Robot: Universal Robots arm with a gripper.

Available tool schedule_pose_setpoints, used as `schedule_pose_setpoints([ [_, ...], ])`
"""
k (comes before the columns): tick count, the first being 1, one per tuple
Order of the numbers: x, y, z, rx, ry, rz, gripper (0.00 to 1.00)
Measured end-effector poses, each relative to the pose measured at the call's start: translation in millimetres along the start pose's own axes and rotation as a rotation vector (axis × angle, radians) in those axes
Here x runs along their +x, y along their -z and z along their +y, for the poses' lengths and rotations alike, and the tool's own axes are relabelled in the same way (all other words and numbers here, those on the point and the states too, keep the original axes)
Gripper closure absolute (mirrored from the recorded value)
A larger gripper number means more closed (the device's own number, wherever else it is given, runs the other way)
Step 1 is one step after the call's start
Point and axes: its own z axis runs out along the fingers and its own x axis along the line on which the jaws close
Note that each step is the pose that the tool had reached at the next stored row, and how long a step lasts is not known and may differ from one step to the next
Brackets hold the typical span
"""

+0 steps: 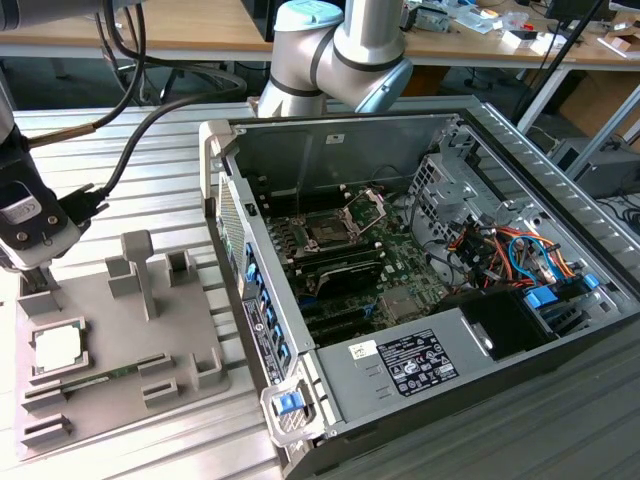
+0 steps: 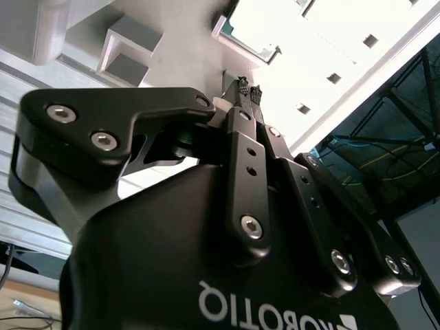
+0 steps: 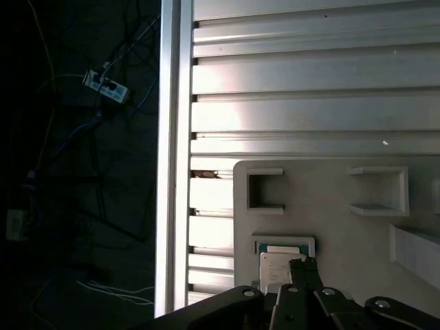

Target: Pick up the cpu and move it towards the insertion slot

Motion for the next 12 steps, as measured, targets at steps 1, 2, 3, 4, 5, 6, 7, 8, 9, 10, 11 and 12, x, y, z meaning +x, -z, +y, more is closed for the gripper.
schedule_pose_setpoints([
  [1, 0.0, -0.2, -0.1, 0.0000, 0.000, 0.0000, 0.89],
  [2, 0.0, -0.5, -0.3, 0.0000, 0.000, 0.0000, 0.89],
  [3, 0.0, -0.8, -0.4, 0.0000, 0.000, 0.0000, 0.89],
  [4, 0.0, -1.0, -0.5, 0.0000, 0.000, 0.0000, 0.89],
  [5, 0.0, -1.2, -0.6, 0.0000, 0.000, 0.0001, 0.89],
  [6, 0.0, -1.4, -0.6, 0.0000, 0.000, 0.0000, 0.89],
  [7, 0.0, -2.0, -0.7, 0.0000, 0.000, 0.0000, 0.89],
  [8, 0.0, -2.7, -0.8, 0.0000, 0.000, 0.0000, 0.89],
  [9, 0.0, -2.8, -0.8, 0.0000, 0.000, 0.0000, 0.89],
  [10, 0.0, -2.9, -0.8, 0.0000, 0.000, 0.0001, 0.89],
  [11, 0.0, -3.2, -0.9, 0.0000, 0.000, 0.0000, 0.89],
  [12, 0.0, -3.4, -0.9, 0.0000, 0.000, 0.0000, 0.89],
])
